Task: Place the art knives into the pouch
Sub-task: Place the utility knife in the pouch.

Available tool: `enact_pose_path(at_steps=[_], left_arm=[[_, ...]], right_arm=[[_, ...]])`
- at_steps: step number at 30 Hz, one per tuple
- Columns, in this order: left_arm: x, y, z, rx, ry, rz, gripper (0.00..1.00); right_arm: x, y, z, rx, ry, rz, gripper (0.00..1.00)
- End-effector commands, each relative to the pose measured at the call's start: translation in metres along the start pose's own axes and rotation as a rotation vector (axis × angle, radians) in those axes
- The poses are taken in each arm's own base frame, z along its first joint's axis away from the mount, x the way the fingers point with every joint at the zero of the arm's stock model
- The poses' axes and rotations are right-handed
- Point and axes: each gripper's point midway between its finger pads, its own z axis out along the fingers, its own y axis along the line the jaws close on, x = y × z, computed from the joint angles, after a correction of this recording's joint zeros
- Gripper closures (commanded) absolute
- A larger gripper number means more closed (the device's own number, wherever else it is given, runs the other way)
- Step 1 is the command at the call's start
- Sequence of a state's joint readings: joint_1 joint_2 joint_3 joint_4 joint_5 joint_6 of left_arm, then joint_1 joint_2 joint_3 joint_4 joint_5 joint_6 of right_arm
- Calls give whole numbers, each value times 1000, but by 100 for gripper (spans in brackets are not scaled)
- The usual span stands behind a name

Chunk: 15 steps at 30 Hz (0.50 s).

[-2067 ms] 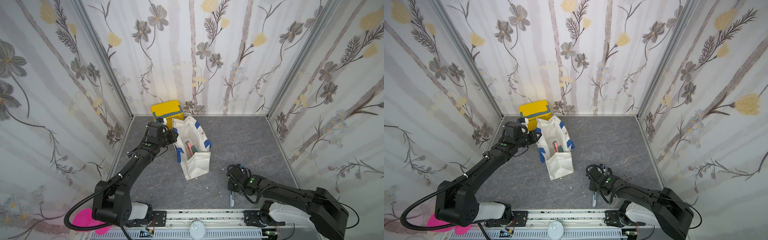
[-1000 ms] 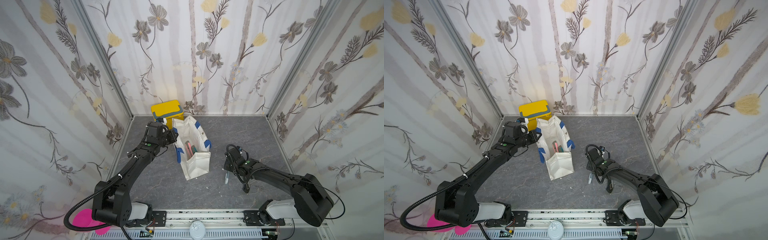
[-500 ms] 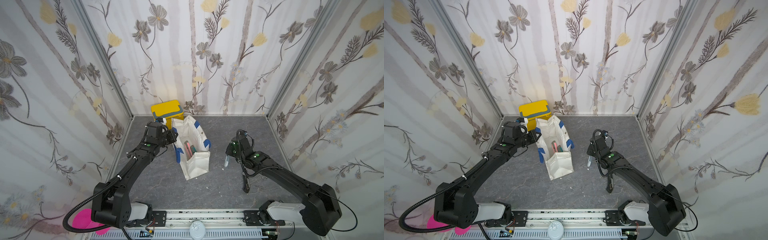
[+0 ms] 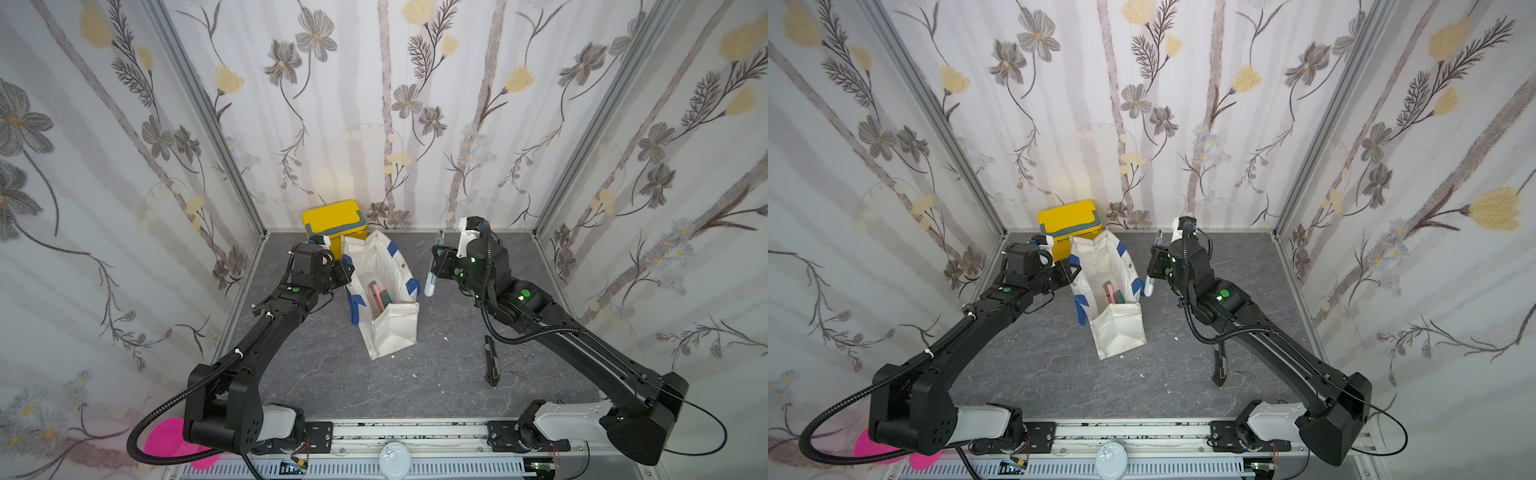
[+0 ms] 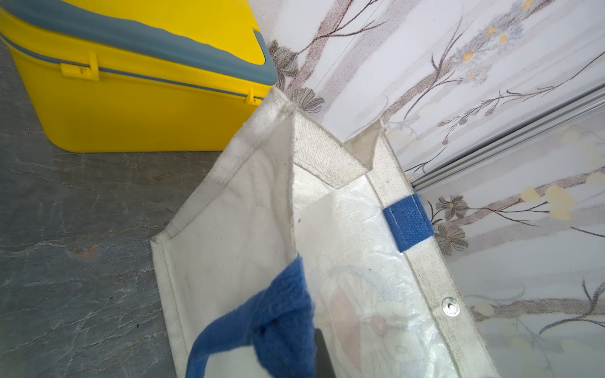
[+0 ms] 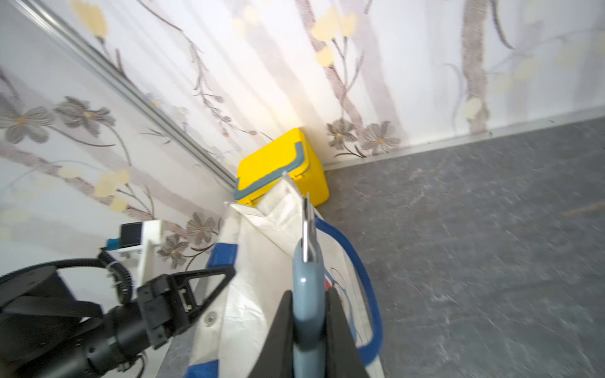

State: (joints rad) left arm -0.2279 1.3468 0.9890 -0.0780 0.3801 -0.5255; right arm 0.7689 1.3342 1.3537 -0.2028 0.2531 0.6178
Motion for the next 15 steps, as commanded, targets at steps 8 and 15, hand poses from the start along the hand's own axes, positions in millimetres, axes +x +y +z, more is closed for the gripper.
enact_pose_path(at_steps=[8, 15], left_arm=[[-15, -11, -8, 35, -62, 16, 100], [-20, -8, -16, 18, -105, 23, 100]], right_arm=[[13, 77, 80, -147, -19, -119, 100], [83, 74, 122, -159, 143, -71, 100]])
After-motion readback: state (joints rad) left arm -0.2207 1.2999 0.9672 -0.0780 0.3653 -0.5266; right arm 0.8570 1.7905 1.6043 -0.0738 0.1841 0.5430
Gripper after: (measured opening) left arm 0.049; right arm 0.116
